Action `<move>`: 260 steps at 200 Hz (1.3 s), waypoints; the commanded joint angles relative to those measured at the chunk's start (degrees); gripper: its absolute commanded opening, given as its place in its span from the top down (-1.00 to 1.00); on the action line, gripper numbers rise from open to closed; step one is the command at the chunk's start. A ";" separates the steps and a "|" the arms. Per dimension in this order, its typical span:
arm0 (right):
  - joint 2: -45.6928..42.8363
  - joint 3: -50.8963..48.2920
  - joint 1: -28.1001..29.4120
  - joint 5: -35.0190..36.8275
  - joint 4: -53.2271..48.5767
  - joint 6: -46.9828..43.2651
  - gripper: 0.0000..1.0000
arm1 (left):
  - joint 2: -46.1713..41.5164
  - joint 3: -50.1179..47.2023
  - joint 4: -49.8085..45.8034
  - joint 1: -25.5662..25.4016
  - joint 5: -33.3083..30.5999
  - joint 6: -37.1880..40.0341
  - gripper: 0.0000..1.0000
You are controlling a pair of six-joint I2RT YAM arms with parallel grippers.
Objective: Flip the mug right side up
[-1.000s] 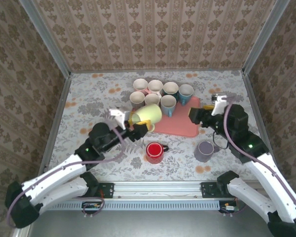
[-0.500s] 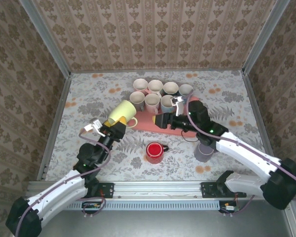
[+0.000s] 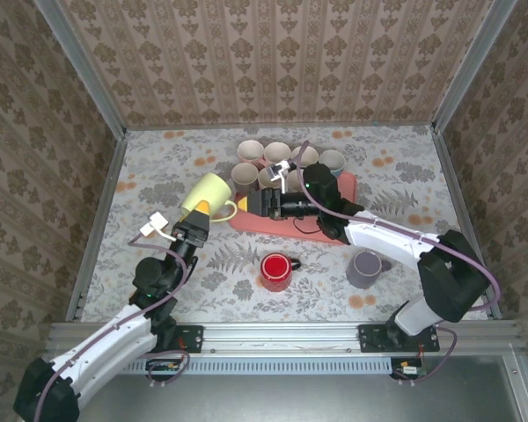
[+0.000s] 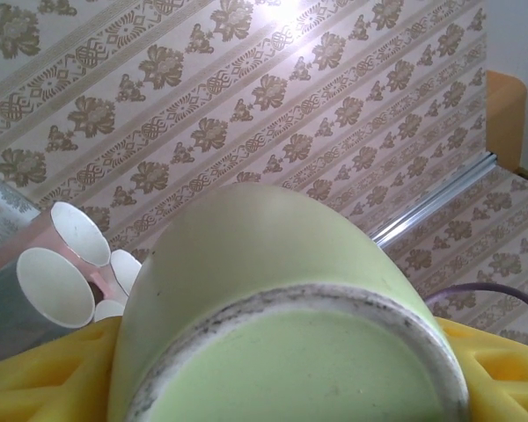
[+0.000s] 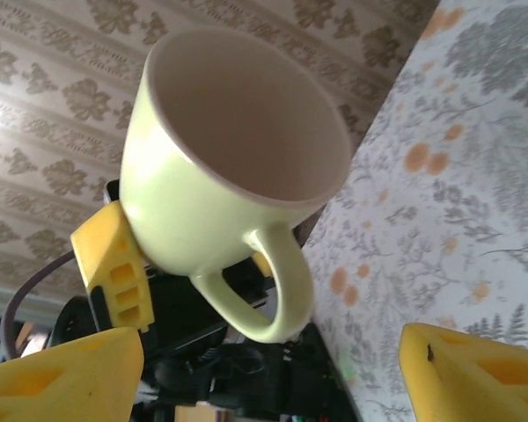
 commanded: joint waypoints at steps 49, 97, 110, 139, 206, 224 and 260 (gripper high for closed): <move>7.53 6.29 2.19 -9.25 6.30 4.54 -0.43 | -2.07 0.59 4.08 1.12 2.64 -5.84 0.21; 11.18 7.49 2.32 -10.41 13.45 10.39 0.45 | -2.15 0.47 1.34 1.23 4.95 -8.17 0.23; 11.66 7.75 2.37 -10.70 14.62 11.34 0.71 | -2.43 0.12 1.21 1.19 5.30 -8.40 0.23; 11.56 7.77 2.35 -10.19 13.18 10.68 1.00 | -4.75 0.00 -2.27 1.26 5.12 -8.54 0.18; 8.16 7.29 1.10 -6.61 5.78 6.58 1.00 | -10.84 0.99 -12.85 1.41 5.80 -5.84 -0.93; 6.66 6.04 0.16 -5.51 4.69 6.03 1.00 | -12.43 1.63 -15.50 1.40 5.74 -3.46 -1.00; 3.34 4.34 -0.89 -2.61 -1.52 1.76 1.00 | -14.54 3.68 -22.69 1.54 5.86 -1.24 -1.00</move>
